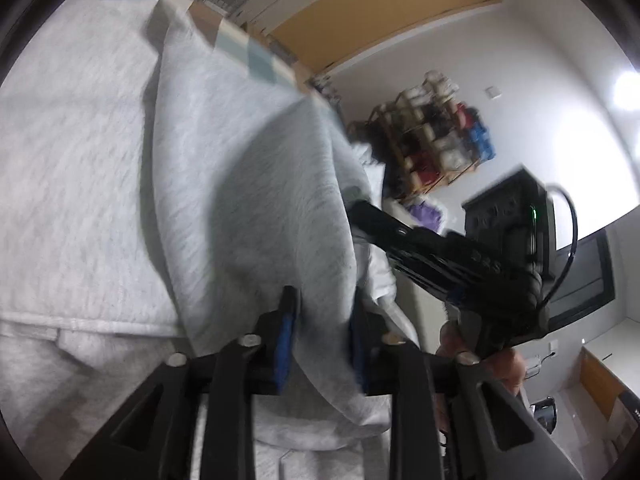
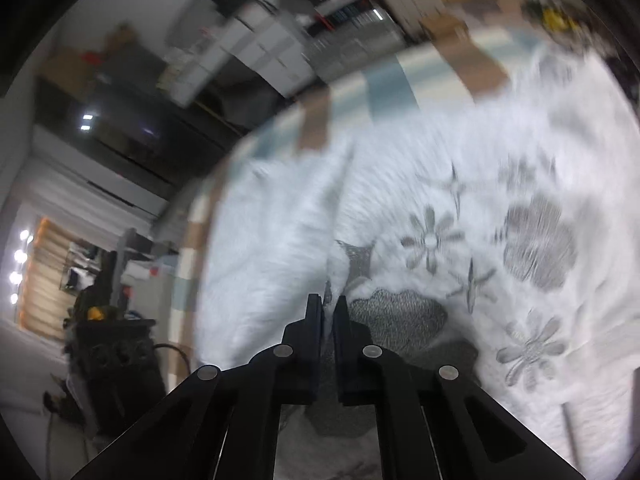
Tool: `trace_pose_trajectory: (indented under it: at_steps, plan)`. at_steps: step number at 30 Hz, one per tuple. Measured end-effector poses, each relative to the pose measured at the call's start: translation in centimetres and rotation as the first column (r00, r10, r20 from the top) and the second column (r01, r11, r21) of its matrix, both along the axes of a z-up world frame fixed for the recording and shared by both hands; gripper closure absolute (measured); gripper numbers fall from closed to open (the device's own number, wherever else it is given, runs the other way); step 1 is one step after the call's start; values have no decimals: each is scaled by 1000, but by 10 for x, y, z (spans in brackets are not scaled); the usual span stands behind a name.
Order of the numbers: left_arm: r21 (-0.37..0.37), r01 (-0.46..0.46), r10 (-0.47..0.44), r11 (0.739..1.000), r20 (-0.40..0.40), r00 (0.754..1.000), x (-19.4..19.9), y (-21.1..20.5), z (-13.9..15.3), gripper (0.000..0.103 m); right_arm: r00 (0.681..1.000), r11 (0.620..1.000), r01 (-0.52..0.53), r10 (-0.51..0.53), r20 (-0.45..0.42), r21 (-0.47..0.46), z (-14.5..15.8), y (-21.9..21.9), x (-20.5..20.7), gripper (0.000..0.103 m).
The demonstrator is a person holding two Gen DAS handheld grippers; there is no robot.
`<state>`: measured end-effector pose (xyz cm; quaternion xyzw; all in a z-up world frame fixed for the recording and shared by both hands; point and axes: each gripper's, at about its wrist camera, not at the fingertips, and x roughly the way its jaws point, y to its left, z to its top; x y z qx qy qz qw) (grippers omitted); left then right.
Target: Fold large clothes
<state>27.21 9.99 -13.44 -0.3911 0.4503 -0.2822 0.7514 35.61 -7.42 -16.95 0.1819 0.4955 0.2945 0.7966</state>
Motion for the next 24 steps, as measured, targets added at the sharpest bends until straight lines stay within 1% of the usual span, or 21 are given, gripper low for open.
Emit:
trace_pose_trajectory:
  at_steps: [1,3,5,7,8,9,12,13,15,16,18,20,21,22,24]
  plan:
    - [-21,-12,12,1000,9,1000,2,-2,6,67,999,1000,1,-2,34,21,5,-3,5,100]
    - [-19,-29,30,999,29,999,-1,1,13,66,991,997,17,-28,132,82,25,-27,-3,100]
    - [-12,-34,35,999,58,998,-3,0,18,66,983,990,31,-55,175,137,33,-51,-8,101]
    - [42,-18,15,999,66,998,-3,-9,18,66,978,987,70,-96,184,142,29,-70,-13,101]
    - [67,-10,6,998,62,998,-4,-14,17,66,982,985,69,-96,165,160,23,-80,-15,101]
    - [102,9,-14,995,52,999,-5,-20,13,66,982,986,77,-101,158,151,17,-89,-18,101]
    - [214,66,-66,975,-6,998,-3,-46,-2,66,983,993,99,-108,149,67,-4,-103,-33,101]
    - [258,88,-85,962,-22,996,-4,-53,-9,66,984,994,104,-106,142,21,-13,-104,-37,101]
    - [363,100,-88,926,-48,995,-6,-63,-22,66,990,994,87,-79,116,-68,-33,-96,-40,101]
    - [384,101,-91,918,-45,995,-8,-66,-26,66,994,989,72,-60,96,-126,-43,-89,-40,100]
    - [409,90,-85,908,-30,996,-12,-66,-26,66,993,983,71,-54,102,-168,-53,-81,-41,100]
    - [444,94,-87,891,-37,996,-16,-65,-21,66,994,972,51,-27,107,-230,-54,-67,-40,98]
    - [455,90,-84,886,-34,996,-17,-63,-16,66,993,961,44,-12,116,-273,-50,-59,-39,97]
    - [468,72,-74,881,-15,997,-20,-59,-7,66,992,956,33,5,127,-293,-45,-55,-38,97]
    - [456,42,-64,889,34,997,-22,-56,13,66,984,960,14,36,174,-280,-25,-52,-42,97]
